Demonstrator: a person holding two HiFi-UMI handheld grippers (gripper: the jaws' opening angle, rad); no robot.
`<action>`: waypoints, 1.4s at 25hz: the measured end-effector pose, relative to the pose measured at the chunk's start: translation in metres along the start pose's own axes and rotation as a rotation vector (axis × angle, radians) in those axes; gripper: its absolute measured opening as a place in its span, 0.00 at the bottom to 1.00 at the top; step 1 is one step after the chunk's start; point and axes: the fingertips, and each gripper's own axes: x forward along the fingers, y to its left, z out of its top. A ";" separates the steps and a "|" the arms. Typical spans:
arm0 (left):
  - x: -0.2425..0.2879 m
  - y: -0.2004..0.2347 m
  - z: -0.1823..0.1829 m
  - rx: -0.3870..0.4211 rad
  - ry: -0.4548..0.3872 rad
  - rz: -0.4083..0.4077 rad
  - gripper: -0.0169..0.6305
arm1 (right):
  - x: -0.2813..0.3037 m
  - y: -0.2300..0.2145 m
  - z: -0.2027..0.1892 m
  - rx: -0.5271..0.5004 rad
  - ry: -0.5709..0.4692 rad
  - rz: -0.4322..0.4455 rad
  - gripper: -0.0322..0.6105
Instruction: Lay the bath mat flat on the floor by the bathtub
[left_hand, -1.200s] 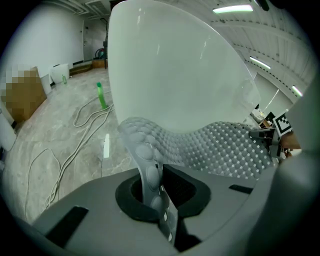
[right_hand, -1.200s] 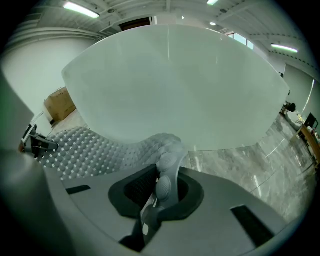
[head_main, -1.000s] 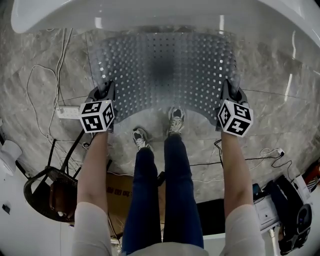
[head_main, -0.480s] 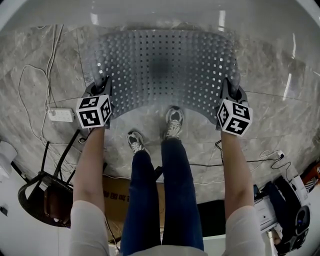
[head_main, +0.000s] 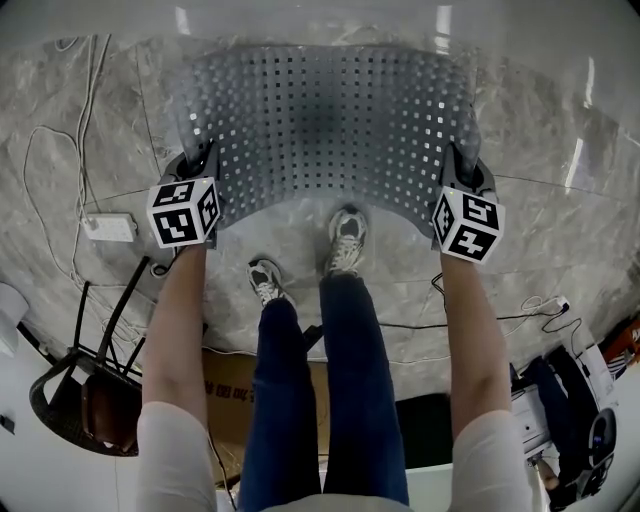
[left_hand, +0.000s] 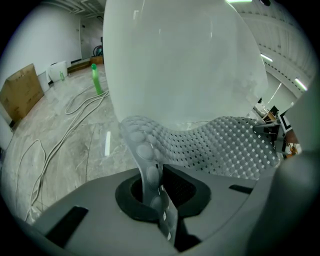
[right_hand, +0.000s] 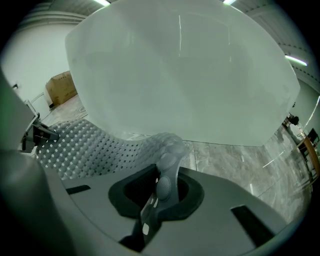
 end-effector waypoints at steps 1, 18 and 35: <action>0.001 0.001 -0.002 -0.006 0.001 0.000 0.10 | 0.002 0.000 -0.002 -0.001 0.001 -0.004 0.11; 0.035 0.025 -0.030 -0.013 0.058 0.029 0.10 | 0.042 -0.008 -0.034 -0.016 0.062 -0.064 0.11; 0.072 0.053 -0.052 -0.006 0.102 0.120 0.10 | 0.094 -0.039 -0.081 -0.006 0.155 -0.172 0.11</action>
